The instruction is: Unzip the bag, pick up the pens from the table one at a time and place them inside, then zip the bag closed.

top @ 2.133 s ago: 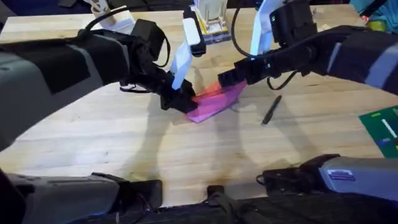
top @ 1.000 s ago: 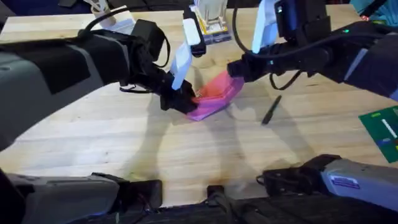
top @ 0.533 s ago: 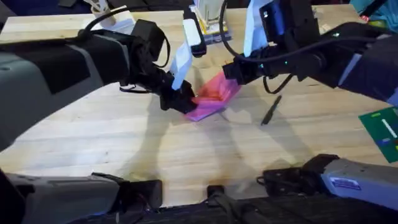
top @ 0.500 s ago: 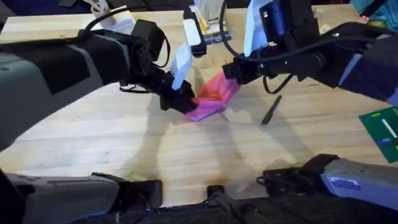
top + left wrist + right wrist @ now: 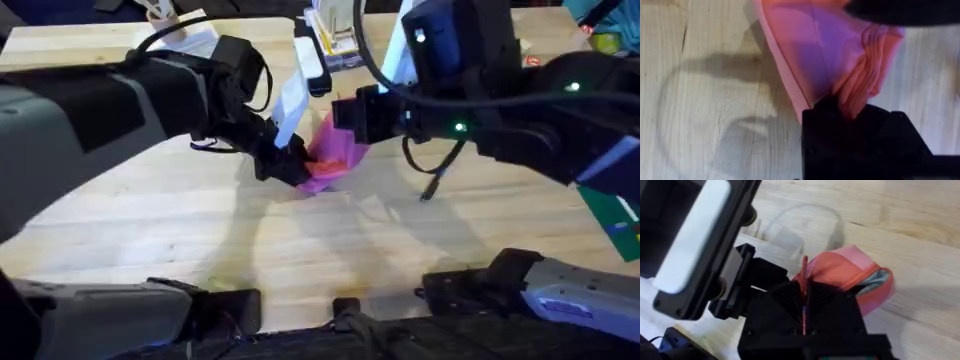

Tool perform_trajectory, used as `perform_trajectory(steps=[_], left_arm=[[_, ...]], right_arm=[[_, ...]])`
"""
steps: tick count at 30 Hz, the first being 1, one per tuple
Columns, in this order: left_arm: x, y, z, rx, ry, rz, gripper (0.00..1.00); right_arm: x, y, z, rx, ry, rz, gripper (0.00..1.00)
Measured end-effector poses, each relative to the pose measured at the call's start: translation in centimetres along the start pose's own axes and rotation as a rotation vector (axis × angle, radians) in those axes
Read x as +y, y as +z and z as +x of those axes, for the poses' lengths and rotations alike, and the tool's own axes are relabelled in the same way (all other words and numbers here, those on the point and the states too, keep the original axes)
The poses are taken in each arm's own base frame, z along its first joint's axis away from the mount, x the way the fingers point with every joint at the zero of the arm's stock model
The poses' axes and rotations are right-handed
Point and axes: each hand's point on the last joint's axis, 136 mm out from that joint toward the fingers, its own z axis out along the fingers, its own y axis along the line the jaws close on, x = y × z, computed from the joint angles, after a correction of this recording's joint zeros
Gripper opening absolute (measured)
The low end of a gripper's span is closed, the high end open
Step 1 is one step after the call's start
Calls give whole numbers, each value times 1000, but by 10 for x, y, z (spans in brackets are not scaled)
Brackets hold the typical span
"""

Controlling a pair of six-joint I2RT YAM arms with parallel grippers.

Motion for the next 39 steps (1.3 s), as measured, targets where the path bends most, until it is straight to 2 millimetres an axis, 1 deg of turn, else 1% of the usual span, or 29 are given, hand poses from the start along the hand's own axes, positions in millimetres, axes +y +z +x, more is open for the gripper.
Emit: perform_trajectory(steps=[3, 11, 19, 22, 27, 31, 39], left_arm=[[0, 0, 1, 2, -4, 1, 43], [-1, 0, 2, 6, -8, 2, 43], [0, 0, 1, 3, -4, 0, 43], [0, 0, 0, -1, 1, -1, 42], [3, 0, -4, -19, 13, -8, 42], [4, 0, -7, -35, 22, -11, 42], [3, 0, -18, -84, 45, 0, 43]], right_arm=[[7, -1, 2, -2, 3, -8, 32], [14, -1, 4, 0, 3, -9, 32], [9, 0, 9, 30, -6, 20, 32], [2, -1, 11, 45, 3, 35, 32], [-20, -9, 15, 81, 50, 74, 32], [-33, -23, 18, 97, 89, 80, 32], [-51, -51, 13, 63, 89, 70, 32]])
